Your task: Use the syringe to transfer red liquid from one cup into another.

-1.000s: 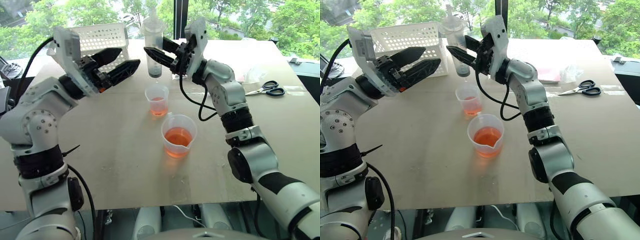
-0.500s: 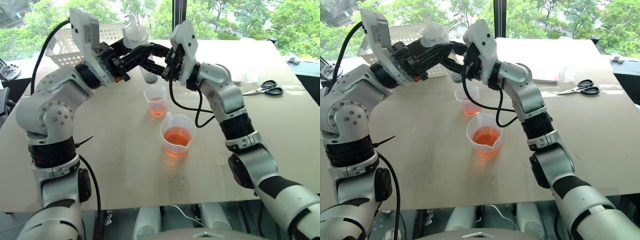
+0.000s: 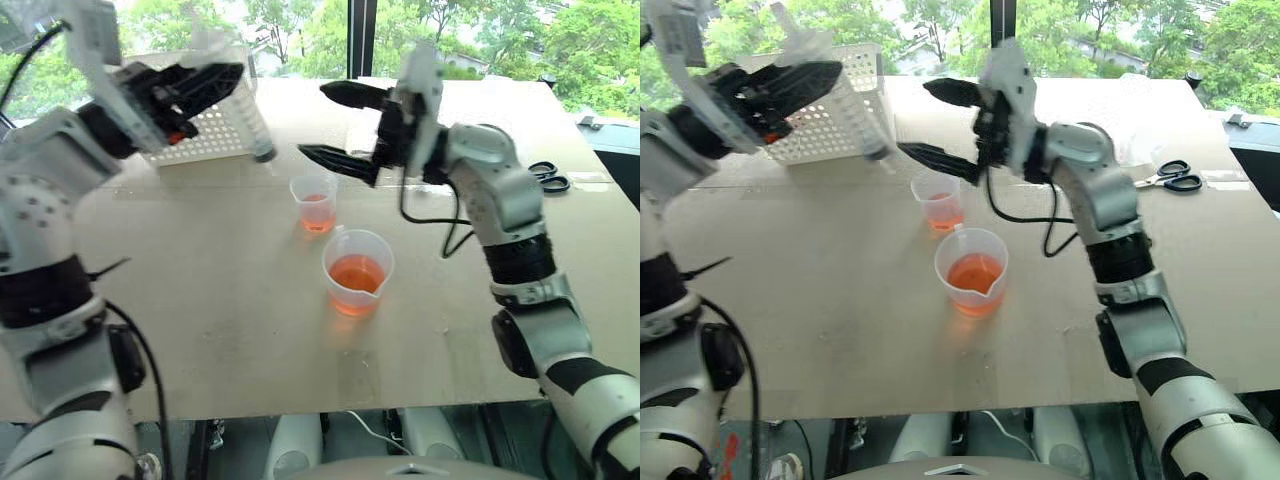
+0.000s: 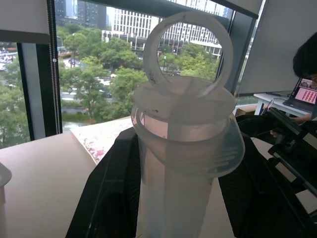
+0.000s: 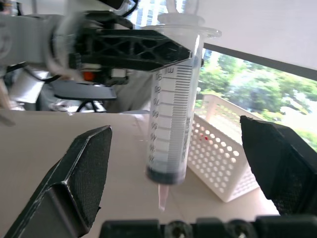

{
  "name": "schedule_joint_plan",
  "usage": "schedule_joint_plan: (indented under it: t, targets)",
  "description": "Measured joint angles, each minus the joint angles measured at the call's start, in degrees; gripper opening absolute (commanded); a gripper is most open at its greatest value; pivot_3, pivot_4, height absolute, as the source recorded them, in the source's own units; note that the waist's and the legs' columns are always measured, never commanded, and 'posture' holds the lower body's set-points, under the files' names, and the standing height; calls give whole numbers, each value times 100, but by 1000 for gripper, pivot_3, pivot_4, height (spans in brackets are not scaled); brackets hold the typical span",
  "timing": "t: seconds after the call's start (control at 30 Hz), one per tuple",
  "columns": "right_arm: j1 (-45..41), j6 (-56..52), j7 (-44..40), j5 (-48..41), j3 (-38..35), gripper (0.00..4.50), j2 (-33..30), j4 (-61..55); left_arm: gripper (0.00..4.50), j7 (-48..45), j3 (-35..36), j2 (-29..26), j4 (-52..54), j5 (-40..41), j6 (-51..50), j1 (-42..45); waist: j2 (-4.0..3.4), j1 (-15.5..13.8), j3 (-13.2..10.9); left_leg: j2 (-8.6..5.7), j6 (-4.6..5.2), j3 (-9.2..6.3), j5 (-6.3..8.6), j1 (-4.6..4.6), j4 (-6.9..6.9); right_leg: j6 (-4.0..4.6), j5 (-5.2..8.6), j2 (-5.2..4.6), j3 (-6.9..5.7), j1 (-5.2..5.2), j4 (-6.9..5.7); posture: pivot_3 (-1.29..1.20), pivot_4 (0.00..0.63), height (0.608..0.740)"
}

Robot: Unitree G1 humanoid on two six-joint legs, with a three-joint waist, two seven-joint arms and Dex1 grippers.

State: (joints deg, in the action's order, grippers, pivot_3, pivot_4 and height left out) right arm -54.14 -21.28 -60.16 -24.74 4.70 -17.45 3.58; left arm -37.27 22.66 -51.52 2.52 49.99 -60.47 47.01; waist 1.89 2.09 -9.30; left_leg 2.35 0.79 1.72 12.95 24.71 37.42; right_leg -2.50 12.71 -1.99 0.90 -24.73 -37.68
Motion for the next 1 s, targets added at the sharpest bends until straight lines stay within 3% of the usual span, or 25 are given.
schedule_joint_plan:
  t: [0.13,0.17,0.2,0.3,0.5,0.63,0.73,0.8,0.97,1.0]
  targets:
    - [777,-822,-988,-1122,-404,4500,-1223,-1259,1579,146,163,-704,-707,582,-2119,115,3,-15,-3,-1,3,-9,2,2,0,-5,4,-2,-8,4,5,0,150,740]
    - [820,-859,-1039,-1173,-416,4500,-1281,-1336,1579,148,147,-761,-747,585,-2238,113,3,-11,-3,-1,3,-11,2,-1,0,-5,4,-1,-10,5,6,0,150,740]
    - [1190,-1031,-1181,-1422,-540,4500,-1669,-1828,1579,117,-235,-1190,-1195,781,-2744,183,4,-8,-3,-1,3,-13,2,-6,-1,-7,8,-1,-12,5,20,0,150,740]
    - [1933,-1275,-1295,-1730,-798,4500,-2241,-2453,1579,103,-998,-1726,-1937,896,-3130,164,1,-8,-4,-3,3,0,3,-39,-10,-1,13,-2,1,16,1,0,150,740]
    - [2433,-1446,-735,-2204,-1031,4500,-2334,-3368,1579,199,-2131,-1201,-2634,770,-3196,257,20,-37,-5,2,2,19,2,-100,-3,-3,32,6,1,71,-9,0,150,740]
    - [2982,-1453,-304,-2189,-1172,4500,-2520,-3756,1579,244,-2444,-374,-3279,-13,-2990,636,24,-160,-4,-6,3,28,2,-88,2,13,21,0,1,73,2,0,150,740]
    - [3187,-1477,-44,-2221,-1253,4500,-2594,-3923,1579,170,-2689,-109,-3615,-534,-2657,684,27,-157,-5,-6,3,34,3,-83,0,10,22,-2,4,72,10,0,150,740]
    - [3274,-1478,99,-2252,-1273,4500,-2612,-3997,2578,108,-2763,80,-3794,-798,-2477,758,27,-147,-5,-6,3,34,3,-83,-1,9,23,-2,4,71,10,0,150,740]
    - [3446,-1466,267,-2269,-1260,4500,-2739,-4021,4482,73,-2561,324,-3866,-1180,-2206,765,26,-140,-5,-5,4,29,3,-93,-2,9,24,-1,2,73,-2,0,150,740]
    - [3485,-1465,255,-2244,-1256,4500,-2785,-4017,4482,76,-2514,328,-3840,-1184,-2207,752,27,-140,-5,-5,4,27,3,-93,-2,9,24,0,2,73,-2,0,150,740]
